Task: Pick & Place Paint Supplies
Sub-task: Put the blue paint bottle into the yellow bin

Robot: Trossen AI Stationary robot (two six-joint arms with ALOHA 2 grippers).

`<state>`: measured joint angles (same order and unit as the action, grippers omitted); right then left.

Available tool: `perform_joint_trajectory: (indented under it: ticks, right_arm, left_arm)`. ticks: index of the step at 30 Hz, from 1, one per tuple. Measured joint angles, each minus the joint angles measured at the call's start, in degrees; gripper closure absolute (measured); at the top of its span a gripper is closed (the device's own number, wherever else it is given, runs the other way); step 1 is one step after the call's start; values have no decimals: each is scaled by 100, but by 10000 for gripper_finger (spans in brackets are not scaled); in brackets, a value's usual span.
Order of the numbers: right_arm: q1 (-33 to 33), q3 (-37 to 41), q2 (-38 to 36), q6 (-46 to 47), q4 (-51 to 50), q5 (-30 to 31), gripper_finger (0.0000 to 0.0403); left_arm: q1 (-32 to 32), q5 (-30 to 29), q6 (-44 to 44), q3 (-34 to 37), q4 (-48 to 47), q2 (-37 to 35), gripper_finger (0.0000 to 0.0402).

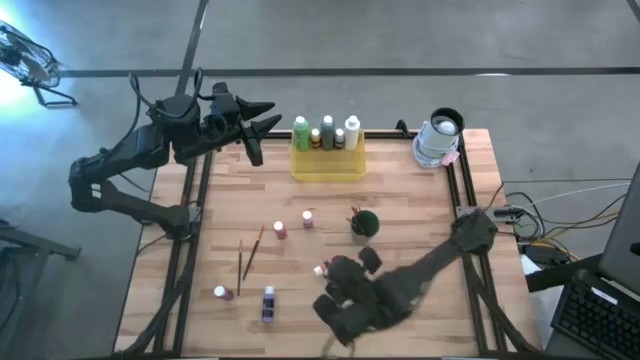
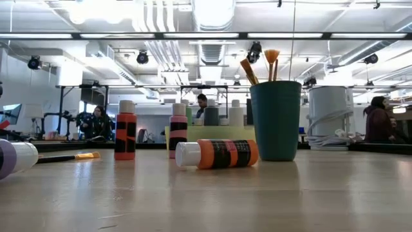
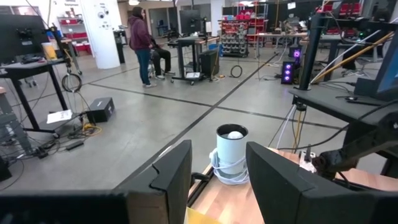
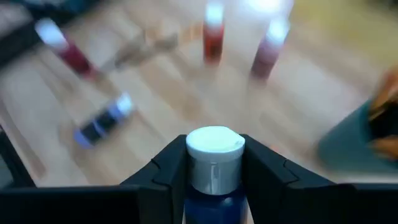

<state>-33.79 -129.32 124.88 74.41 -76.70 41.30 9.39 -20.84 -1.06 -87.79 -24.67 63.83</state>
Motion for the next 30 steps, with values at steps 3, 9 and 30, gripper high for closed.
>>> perform_joint_trajectory:
  ticks: [3, 9, 30]
  right_arm:
    - [-406, 47, -378, -91, 3, 1323, 289]
    - [-915, 408, -1105, -548, -48, 3360, 289]
    - [1545, 3349, -3615, -7384, 6137, 1092, 289]
  left_arm:
    - [0, -2, 0, 0, -33, 0, 243]
    - [0, -2, 0, 0, -37, 0, 243]
    - [1, -2, 0, 0, -85, 0, 243]
